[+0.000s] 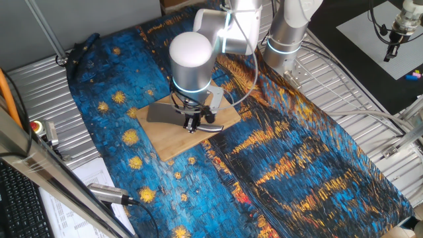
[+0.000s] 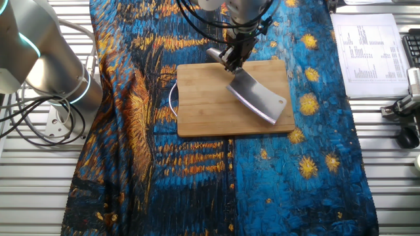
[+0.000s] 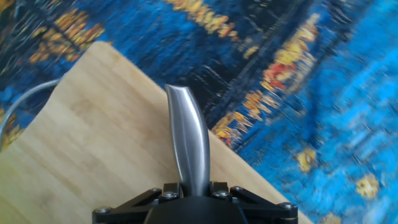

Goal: Put the knife on the cutting board

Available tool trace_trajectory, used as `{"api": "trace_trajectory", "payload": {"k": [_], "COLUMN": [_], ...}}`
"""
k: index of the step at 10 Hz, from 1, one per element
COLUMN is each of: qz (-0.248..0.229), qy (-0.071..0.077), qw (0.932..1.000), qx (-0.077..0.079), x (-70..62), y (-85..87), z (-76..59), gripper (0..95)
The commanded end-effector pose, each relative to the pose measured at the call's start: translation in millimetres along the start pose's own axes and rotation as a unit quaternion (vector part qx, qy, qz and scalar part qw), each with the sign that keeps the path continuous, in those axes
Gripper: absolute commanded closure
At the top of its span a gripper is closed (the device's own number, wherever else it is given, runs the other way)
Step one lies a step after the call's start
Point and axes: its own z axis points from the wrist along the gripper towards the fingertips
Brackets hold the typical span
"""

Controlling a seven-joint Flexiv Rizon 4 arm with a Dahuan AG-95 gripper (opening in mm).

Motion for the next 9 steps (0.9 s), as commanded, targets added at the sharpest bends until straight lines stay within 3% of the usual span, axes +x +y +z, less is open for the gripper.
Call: {"api": "trace_trajectory", "payload": {"k": [1, 5, 9], "qz": [-0.039, -0.049, -0.054], "qy": [0.006, 0.018, -0.001], "qw": [0.9992, 0.9986, 0.9984], "qx": [0.005, 0.014, 0.015], "x": [0.3, 5.2, 15.3], "y": [8.3, 14.1, 9.7], "z": [-1.0, 2.8, 1.4], "gripper": [95.0, 95.0, 95.0]}}
